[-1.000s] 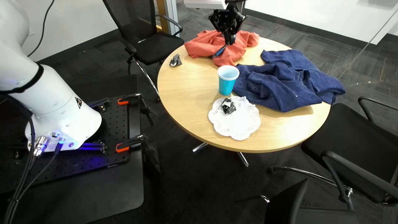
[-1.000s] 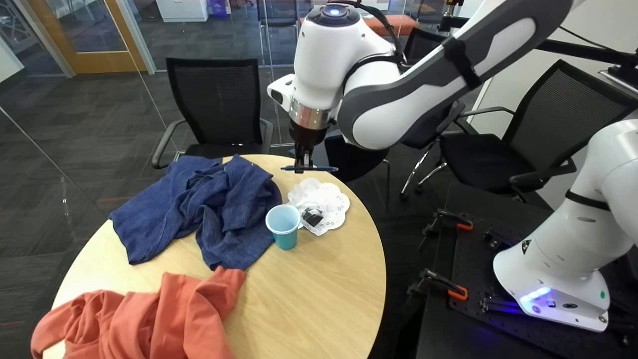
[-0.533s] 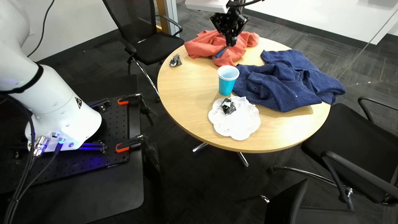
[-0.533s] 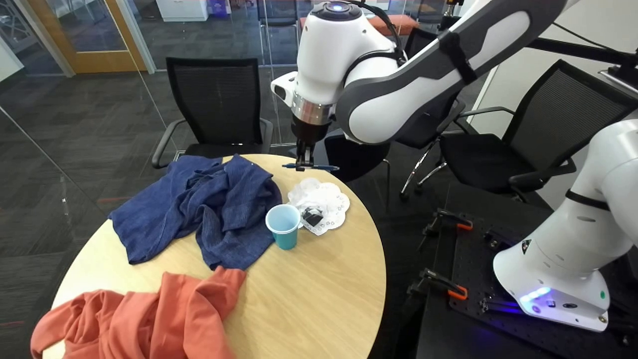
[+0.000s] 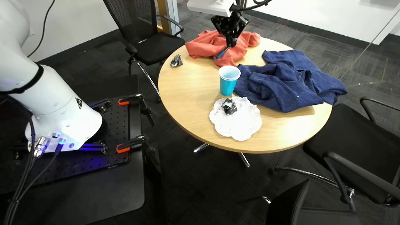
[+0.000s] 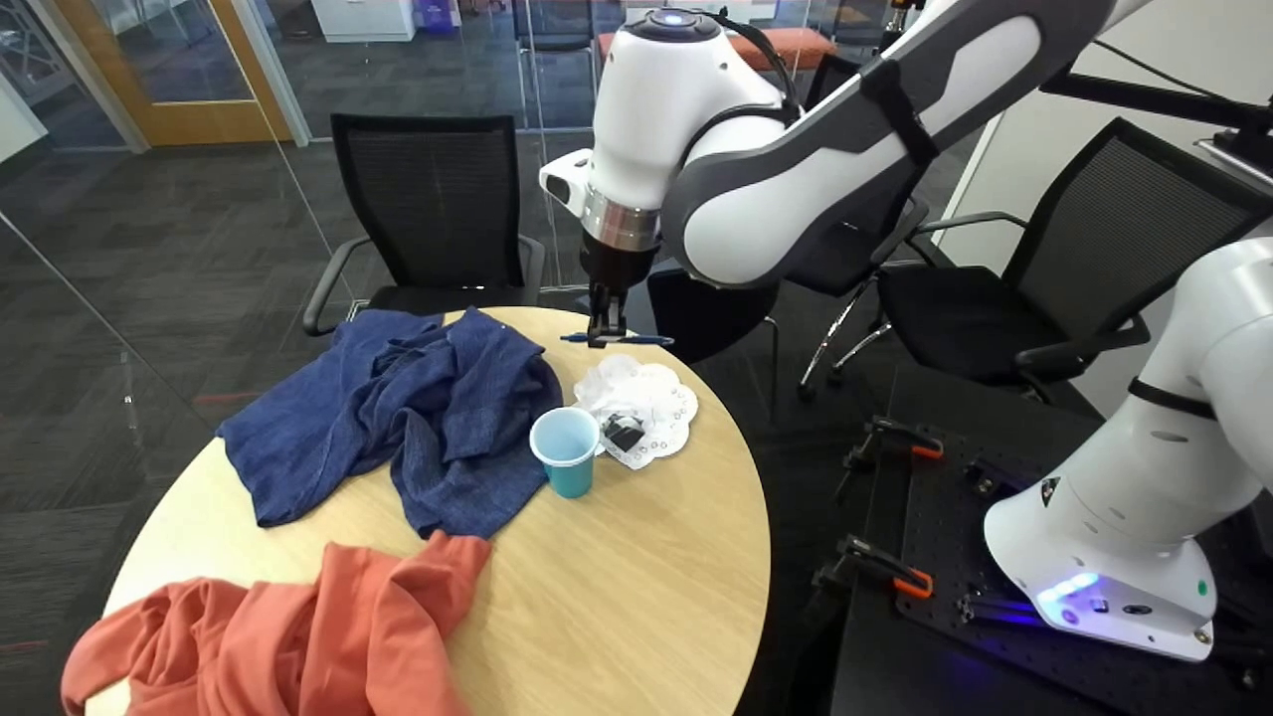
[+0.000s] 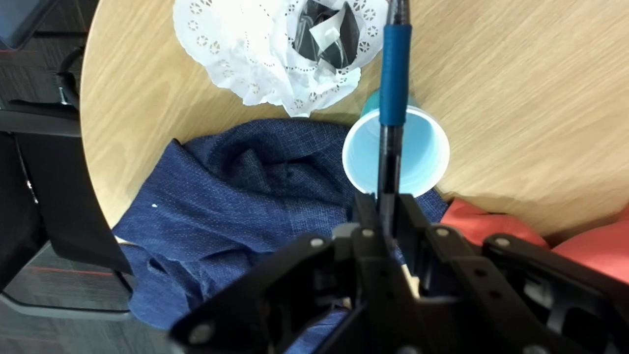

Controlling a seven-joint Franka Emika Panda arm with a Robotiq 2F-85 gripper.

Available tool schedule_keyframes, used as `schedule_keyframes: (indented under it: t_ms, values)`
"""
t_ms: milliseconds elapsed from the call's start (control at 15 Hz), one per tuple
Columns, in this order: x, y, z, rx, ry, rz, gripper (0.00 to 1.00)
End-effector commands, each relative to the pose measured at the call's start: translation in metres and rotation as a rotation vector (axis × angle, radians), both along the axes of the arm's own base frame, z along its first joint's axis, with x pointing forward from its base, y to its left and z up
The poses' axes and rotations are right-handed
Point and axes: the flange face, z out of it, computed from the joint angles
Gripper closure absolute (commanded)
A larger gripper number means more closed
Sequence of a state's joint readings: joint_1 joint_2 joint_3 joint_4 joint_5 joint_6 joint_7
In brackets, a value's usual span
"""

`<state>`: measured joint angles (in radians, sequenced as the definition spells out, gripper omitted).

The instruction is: Put the pen in the cup

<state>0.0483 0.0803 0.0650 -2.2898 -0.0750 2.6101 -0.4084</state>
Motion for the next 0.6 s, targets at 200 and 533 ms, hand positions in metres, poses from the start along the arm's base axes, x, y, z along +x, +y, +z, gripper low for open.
schedule_keyframes:
  t_ms: [200, 533]
  values:
    - [0.01, -0.021, -0.002, 0.109, -0.017, 0.169, 0.96]
    - [0.013, -0.035, -0.003, 0.171, -0.048, 0.302, 0.96]
